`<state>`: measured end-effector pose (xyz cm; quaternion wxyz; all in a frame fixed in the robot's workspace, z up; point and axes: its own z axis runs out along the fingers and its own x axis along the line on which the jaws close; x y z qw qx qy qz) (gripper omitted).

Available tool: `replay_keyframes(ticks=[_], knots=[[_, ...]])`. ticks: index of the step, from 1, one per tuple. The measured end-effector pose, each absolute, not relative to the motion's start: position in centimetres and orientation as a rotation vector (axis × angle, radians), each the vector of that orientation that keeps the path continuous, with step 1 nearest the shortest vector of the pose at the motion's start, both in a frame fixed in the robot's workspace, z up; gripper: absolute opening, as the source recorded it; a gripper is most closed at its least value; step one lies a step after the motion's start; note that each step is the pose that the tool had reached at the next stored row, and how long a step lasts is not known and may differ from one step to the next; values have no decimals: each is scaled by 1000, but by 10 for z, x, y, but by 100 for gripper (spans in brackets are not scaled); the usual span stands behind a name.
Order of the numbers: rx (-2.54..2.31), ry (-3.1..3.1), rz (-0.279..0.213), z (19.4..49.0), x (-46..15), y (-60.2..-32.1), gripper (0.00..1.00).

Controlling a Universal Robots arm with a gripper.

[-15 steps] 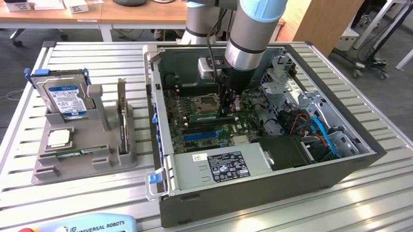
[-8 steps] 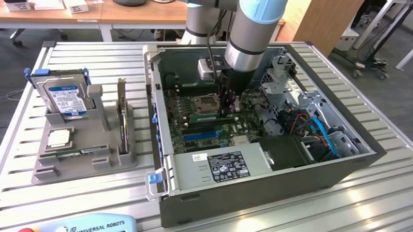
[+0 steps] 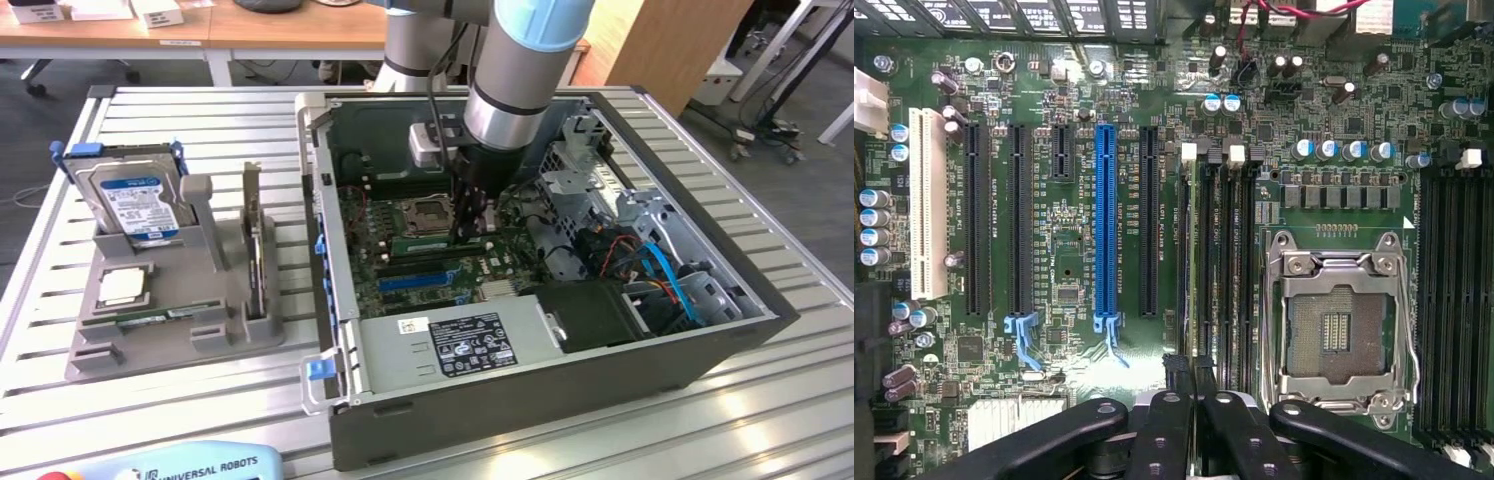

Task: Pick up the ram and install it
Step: 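Insert the ram into the slot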

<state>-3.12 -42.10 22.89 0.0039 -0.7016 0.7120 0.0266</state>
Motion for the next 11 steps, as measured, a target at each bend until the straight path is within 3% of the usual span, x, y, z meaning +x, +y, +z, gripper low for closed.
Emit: replay_keyframes(ticks=[11], knots=[[-2199, 2231, 84, 228, -31, -421, 12]])
